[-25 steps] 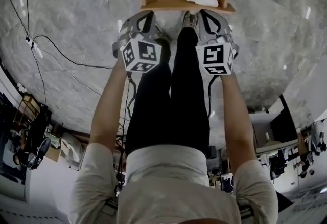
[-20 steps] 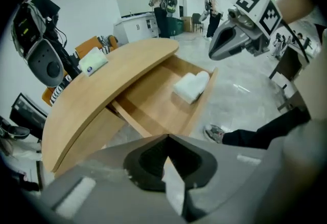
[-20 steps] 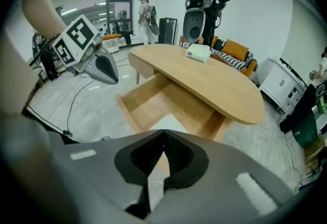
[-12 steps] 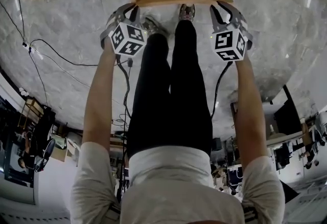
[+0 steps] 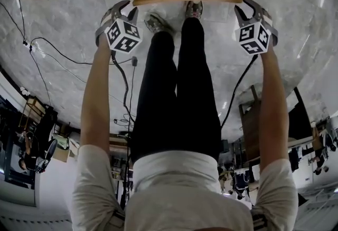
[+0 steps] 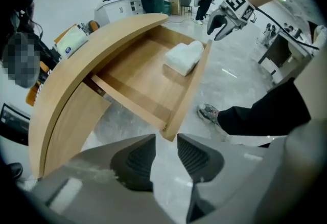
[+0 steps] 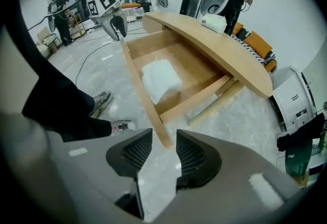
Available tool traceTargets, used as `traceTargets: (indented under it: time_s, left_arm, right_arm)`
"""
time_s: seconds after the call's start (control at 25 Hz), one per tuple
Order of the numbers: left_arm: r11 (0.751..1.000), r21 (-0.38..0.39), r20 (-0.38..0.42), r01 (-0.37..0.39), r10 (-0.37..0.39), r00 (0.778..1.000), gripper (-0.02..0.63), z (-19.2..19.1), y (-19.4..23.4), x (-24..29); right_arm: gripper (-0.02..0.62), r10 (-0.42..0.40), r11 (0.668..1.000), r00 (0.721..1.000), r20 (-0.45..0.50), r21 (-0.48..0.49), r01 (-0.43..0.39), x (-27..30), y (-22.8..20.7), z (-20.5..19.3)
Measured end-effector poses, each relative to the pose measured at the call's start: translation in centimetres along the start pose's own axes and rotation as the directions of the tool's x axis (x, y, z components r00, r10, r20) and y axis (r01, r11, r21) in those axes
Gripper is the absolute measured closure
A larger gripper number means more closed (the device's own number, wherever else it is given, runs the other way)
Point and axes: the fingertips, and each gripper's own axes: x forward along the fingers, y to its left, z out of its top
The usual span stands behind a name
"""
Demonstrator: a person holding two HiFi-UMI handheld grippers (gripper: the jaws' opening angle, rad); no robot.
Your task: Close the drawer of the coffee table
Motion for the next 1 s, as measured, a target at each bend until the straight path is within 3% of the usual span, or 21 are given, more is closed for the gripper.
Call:
traceTargets:
  time_s: [0.12, 0.4, 0.48, 0.6, 0.76, 1.0]
  left_arm:
    - [1.0, -0.009, -0.012, 0.006, -0.006, 1.0, 0.465, 0.2, -0.1, 0.8]
    - [0.994, 0.106, -0.026, -0.024, 0.027, 0.999, 0.469, 0.3, -0.1, 1.7]
    - [0.992, 0.127, -0.022, -0.027, 0.03, 0.999, 0.481, 0.3, -0.2, 1.8]
    - [0.993, 0.122, -0.019, -0.011, 0.013, 1.0, 0.483, 0.2, -0.3, 1.8]
    - [0.994, 0.104, -0.02, 0.017, -0.015, 1.0, 0.483, 0.3, -0.1, 1.7]
    - [0.997, 0.06, 0.015, -0.041, 0.04, 0.999, 0.488, 0.3, 0.3, 0.6]
  right_arm:
    - [0.44, 0.014, 1.0, 1.0, -0.017, -0.003, -0.014, 0.7, -0.1, -0.1]
    - [0.449, 0.038, 0.99, 0.998, -0.047, -0.135, -0.044, 1.9, 0.4, 0.4]
    - [0.482, 0.047, 0.981, 0.997, -0.054, -0.185, -0.056, 2.2, 0.7, 0.4]
    - [0.5, 0.042, 0.966, 0.998, -0.044, -0.252, -0.052, 2.3, 0.9, 0.3]
    - [0.505, 0.045, 0.96, 0.998, -0.044, -0.273, -0.055, 2.2, 0.8, 0.4]
    - [0.511, 0.081, 0.952, 0.995, -0.058, -0.291, -0.094, 1.3, 1.4, 0.7]
